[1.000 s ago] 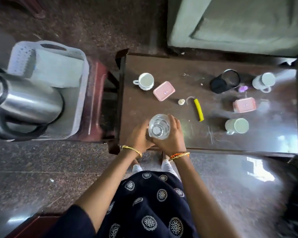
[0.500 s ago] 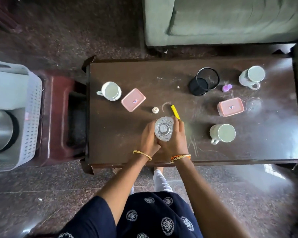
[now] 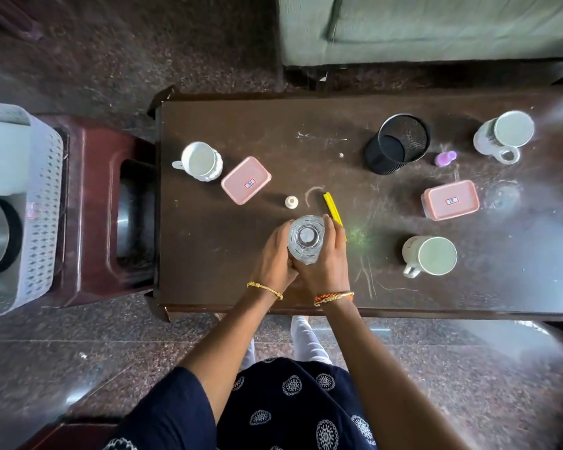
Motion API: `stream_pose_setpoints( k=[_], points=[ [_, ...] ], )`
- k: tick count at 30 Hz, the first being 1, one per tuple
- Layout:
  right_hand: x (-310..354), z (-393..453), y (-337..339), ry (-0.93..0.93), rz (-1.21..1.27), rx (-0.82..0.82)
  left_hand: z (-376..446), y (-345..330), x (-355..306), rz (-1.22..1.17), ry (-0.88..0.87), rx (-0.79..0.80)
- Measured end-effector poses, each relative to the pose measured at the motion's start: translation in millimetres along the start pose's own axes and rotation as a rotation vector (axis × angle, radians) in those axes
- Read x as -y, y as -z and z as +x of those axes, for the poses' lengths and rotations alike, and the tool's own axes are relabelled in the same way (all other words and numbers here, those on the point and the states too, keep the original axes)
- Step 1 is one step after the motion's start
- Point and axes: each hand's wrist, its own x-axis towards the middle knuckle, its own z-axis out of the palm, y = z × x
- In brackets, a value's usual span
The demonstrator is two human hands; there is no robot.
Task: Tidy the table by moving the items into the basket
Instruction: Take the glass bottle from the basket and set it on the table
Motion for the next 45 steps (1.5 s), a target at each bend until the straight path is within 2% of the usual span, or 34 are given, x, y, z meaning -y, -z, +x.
stream_pose_setpoints(
  k=[5, 11, 22, 27, 30, 33, 36, 38, 42, 45],
  points=[
    [-1, 4, -1, -0.002, -0.034, 0.044, 0, 2, 0, 0.034, -0.005, -0.017],
    [-5, 6, 7, -0.001, 0.000, 0.180, -1, 7, -2, 0.066, 0.006, 0.010],
    [-8, 10, 16, -0.056, 0.082, 0.211, 13, 14, 1, 0.121, 0.099, 0.146],
    [1, 6, 21, -0.052, 0.035, 0.237, 8, 24, -4, 0.018, 0.163, 0.133],
    [20, -3, 26, 0.030, -0.039, 0.148, 3, 33, -12, -0.071, 0.194, 0.044],
    [49, -13, 29, 0.130, 0.012, 0.007, -3, 51, -14, -0.174, 0.207, -0.048],
    [77, -19, 22, 0.235, 0.062, -0.073, -14, 77, -11, -0.303, 0.200, -0.213],
    [100, -24, 12, 0.236, 0.122, -0.042, -29, 99, -2, -0.358, 0.198, -0.356],
    [163, -39, -20, 0.218, 0.178, 0.041, -66, 158, 33, -0.258, 0.236, -0.661],
    [218, -54, -53, 0.298, 0.214, 0.144, -97, 216, 63, -0.377, 0.300, -0.946]
  ],
)
